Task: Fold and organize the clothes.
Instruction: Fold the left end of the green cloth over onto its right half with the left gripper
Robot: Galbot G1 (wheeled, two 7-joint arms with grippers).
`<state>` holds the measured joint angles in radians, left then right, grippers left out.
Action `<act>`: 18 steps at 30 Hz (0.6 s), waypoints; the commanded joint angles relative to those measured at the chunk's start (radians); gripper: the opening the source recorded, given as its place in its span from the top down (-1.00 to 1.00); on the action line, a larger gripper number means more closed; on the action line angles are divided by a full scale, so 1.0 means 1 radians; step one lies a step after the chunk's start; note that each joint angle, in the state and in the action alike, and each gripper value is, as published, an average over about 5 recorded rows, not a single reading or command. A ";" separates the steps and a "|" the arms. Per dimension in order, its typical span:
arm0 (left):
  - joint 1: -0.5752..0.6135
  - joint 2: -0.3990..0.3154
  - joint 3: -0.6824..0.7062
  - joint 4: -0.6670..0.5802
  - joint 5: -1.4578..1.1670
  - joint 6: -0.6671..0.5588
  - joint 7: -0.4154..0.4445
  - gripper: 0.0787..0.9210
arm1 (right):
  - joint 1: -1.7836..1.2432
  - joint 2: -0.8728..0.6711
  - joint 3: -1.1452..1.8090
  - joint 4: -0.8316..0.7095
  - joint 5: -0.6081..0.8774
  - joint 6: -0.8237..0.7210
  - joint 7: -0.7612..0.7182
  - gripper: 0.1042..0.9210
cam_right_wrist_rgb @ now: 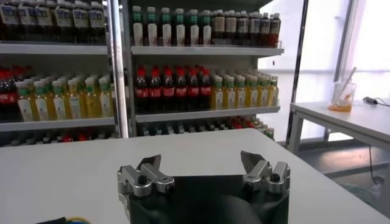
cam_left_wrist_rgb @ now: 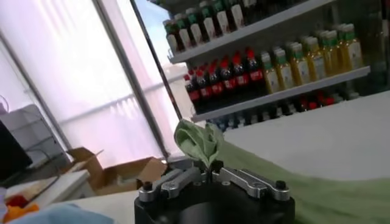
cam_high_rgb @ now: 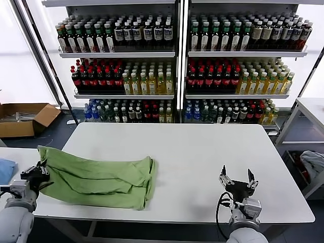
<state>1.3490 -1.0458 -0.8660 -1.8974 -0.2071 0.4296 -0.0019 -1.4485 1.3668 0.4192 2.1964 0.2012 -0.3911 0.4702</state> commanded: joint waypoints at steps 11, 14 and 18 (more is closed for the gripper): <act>0.005 -0.196 0.373 -0.214 0.054 0.097 -0.008 0.96 | -0.056 0.021 0.020 0.050 -0.029 0.007 -0.002 -0.76; -0.015 -0.225 0.441 -0.218 0.077 0.116 -0.011 0.96 | -0.071 0.035 0.022 0.061 -0.043 0.008 -0.002 -0.76; -0.035 -0.245 0.517 -0.176 0.120 0.120 -0.009 0.96 | -0.088 0.050 0.028 0.072 -0.053 0.012 -0.001 -0.76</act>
<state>1.3370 -1.2085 -0.5471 -2.0516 -0.1384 0.5129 -0.0094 -1.5142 1.4052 0.4464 2.2538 0.1607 -0.3783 0.4683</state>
